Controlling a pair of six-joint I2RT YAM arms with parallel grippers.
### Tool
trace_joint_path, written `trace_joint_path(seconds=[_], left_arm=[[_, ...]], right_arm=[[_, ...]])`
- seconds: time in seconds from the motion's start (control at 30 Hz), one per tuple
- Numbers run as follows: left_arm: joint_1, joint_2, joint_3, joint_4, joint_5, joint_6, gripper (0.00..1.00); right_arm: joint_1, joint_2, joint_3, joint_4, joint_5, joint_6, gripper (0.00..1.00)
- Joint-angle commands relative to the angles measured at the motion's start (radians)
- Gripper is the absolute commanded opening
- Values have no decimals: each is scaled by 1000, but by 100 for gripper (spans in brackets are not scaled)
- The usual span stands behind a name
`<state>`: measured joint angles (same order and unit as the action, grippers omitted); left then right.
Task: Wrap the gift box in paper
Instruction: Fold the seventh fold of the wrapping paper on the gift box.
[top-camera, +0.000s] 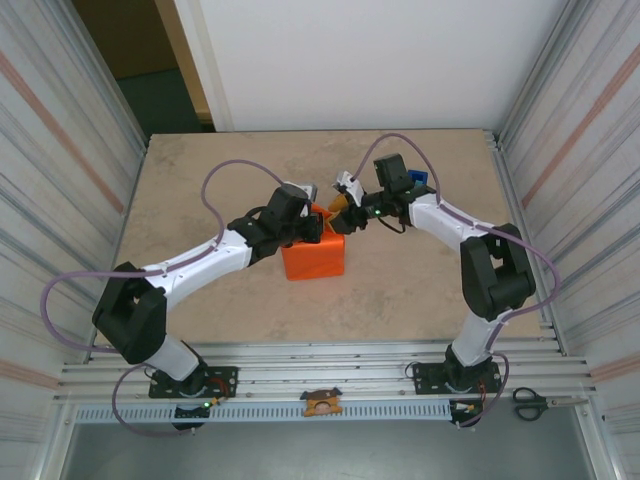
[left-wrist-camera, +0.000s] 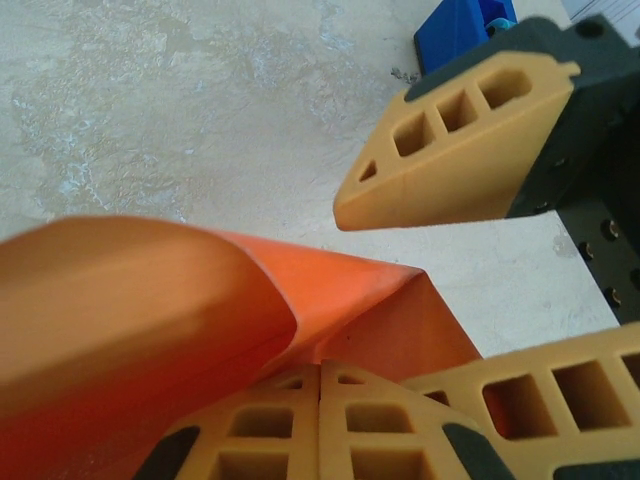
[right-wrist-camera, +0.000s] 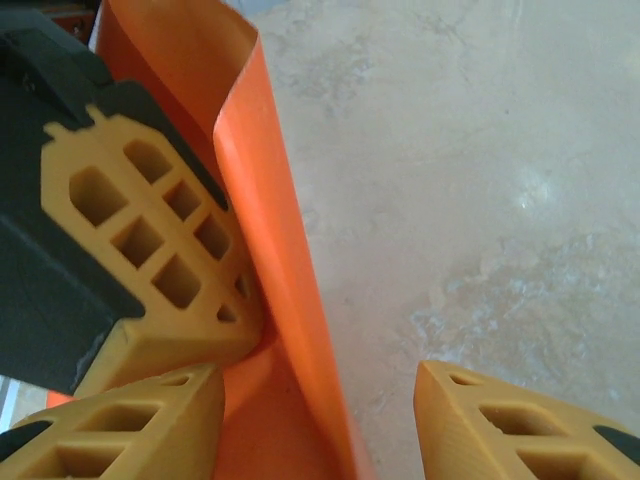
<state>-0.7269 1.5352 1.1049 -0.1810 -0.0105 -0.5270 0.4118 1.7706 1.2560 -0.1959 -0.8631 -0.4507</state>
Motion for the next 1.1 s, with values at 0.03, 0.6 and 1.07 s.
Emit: trace_joint_path(seconds=[0.03,0.6,1.07], left_arm=[[1,-1,-31,-80,2,17,0],[0,3,-21,-89,-1,19,0],[0,-6,-32,-89,-5,16,0]], right_arm=[[-5,35,63,-96,-64,-95,49],[-5,64,120,-174,-90,-120,4],[14,70,145,-132,-116,-93,23]])
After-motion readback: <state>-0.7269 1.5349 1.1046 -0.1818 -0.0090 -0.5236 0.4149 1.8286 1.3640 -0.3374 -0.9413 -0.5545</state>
